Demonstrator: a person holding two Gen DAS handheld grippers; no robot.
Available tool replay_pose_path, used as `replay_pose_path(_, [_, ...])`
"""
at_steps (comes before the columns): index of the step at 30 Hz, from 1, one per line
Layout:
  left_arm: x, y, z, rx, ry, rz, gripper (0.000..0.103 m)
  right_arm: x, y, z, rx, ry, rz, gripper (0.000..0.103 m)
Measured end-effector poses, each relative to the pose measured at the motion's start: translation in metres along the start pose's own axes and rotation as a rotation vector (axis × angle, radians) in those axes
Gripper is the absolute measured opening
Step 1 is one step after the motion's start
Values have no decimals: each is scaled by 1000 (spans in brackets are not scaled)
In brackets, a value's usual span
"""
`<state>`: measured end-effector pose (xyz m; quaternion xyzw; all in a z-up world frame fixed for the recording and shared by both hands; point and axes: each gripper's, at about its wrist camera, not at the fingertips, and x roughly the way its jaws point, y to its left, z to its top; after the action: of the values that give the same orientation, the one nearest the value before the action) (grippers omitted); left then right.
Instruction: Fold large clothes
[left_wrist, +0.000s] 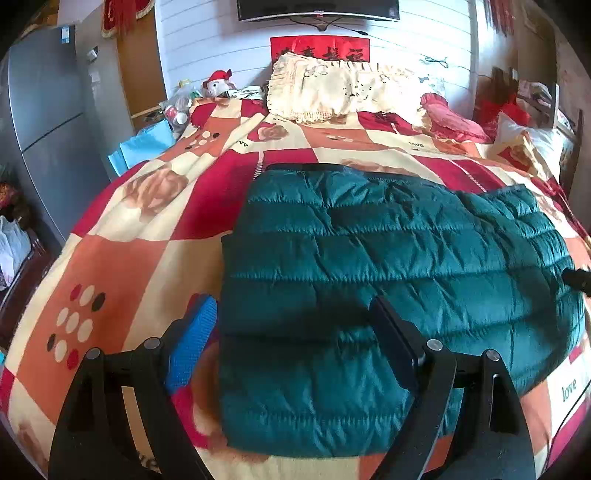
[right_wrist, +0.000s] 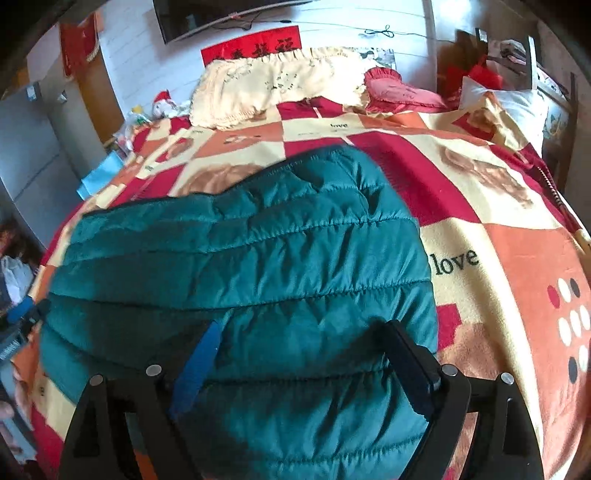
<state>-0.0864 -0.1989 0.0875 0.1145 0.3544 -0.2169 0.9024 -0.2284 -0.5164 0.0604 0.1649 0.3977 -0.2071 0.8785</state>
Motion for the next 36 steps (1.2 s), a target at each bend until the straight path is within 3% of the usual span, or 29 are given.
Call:
replay_pose_path(9, [-6, 6, -12, -41, 31, -27, 85, -26, -28, -25, 115, 8, 37, 91])
replay_pose_path(16, [-8, 6, -17, -43, 41, -21, 85, -27, -34, -35, 111, 23, 27, 91])
replay_pose_path(24, [-6, 10, -19, -54, 53, -22, 85, -8, -42, -36, 89, 57, -49, 92])
replay_pose_path(27, [-6, 12, -19, -57, 54, -23, 85, -1, -48, -40, 120, 80, -36, 92])
replay_pose_path(36, [-3, 18, -19, -81, 63, -29, 85, -32, -53, -40, 118, 18, 15, 94])
